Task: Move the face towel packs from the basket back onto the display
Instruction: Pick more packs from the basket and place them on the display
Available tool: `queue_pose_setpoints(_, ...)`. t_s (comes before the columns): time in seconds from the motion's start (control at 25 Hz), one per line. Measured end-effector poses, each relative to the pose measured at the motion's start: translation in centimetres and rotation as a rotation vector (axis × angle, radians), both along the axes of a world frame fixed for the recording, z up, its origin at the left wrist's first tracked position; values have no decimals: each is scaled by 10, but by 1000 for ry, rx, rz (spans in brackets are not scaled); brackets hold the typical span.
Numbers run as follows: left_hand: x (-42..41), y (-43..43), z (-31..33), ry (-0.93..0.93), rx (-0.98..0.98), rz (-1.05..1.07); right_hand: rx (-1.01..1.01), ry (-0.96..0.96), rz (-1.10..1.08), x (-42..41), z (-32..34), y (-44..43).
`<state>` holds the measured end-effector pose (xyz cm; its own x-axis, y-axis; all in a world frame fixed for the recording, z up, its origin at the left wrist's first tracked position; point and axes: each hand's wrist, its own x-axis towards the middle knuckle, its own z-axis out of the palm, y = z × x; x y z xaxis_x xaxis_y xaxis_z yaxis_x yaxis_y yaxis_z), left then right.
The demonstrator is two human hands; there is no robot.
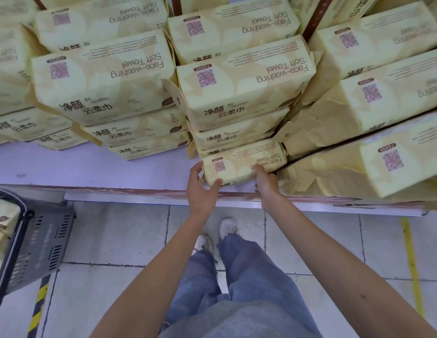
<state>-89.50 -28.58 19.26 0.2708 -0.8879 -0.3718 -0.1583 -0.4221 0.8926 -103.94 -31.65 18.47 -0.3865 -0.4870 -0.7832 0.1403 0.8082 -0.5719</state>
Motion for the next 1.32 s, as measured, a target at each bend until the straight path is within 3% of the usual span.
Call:
queue_pose_setpoints(0.12, 3, 6, 3, -30, 59, -8, 26, 30, 189, -12, 10, 13)
queue_pose_setpoints(0.28, 22, 24, 11, -67, 138, -9, -127, 209, 528, -7, 30, 47)
queue_pose_setpoints(0.48, 52, 71, 21, -48, 234, -227, -231, 283, 708, 10, 33, 100)
queue_pose_setpoints(0.6, 69, 106, 24, -8, 269, -204, -240, 270, 804, 22, 32, 127)
queue_pose_setpoints(0.76, 88, 153, 27, 27, 312, 33, -213, 204, 951, 29, 26, 148)
queue_pose_setpoints(1.0, 78, 256, 45, 184, 332, 604, -233, 166, 1362, 41, 29, 148)
queue_pose_setpoints(1.32, 83, 375, 47, 341, 346, 1205, -298, 49, 1855, 171, 36, 175)
